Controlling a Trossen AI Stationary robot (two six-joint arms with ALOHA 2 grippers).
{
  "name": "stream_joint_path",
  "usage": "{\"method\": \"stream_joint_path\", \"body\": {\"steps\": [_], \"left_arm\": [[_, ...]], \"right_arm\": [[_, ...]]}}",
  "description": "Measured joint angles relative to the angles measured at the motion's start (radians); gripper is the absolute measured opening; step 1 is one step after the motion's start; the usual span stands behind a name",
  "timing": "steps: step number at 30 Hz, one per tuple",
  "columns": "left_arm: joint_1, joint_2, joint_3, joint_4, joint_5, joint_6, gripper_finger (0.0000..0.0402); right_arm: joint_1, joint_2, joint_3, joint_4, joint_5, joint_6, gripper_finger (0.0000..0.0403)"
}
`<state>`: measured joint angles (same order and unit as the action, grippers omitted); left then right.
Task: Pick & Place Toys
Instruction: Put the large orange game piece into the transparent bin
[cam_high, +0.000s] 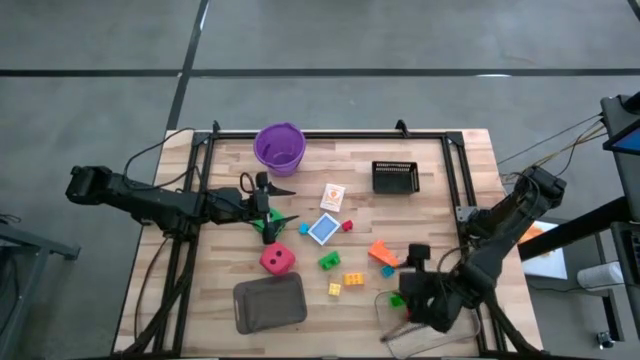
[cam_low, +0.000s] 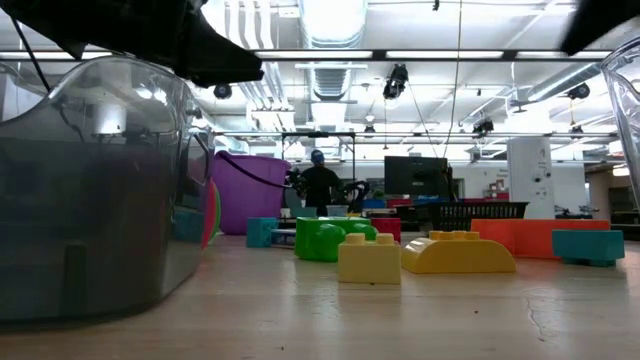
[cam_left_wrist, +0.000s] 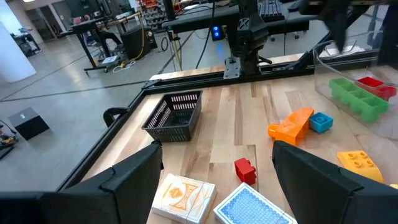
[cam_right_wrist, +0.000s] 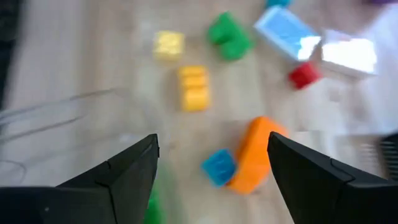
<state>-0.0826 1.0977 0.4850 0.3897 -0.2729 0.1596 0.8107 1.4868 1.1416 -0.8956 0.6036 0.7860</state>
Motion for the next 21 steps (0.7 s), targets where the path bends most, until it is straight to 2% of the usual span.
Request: {"method": "stream_joint_path", "body": {"steps": [5,14,17,21], "left_arm": [[0.0,0.0,0.0,0.0,0.0,-0.003,0.0303],[0.0,0.0,0.0,0.0,0.0,-0.004,0.0303],[0.0,0.0,0.0,-0.001,0.0,-0.004,0.0303],[0.0,0.0,0.0,-0.013,0.0,-0.004,0.0303]], "right_arm": [[-0.135,0.001,0.0,-0.033,-0.008,-0.008,0.0297],[-0.415,0.003,-0.001,-0.052,-0.255,-0.162,0.0297],[-0.478,0.003,-0.007,-0.05,-0.342,-0.2,0.0297],[-0.522,0.003,-0.031,-0.046,-0.392,-0.218,0.0297]]}}
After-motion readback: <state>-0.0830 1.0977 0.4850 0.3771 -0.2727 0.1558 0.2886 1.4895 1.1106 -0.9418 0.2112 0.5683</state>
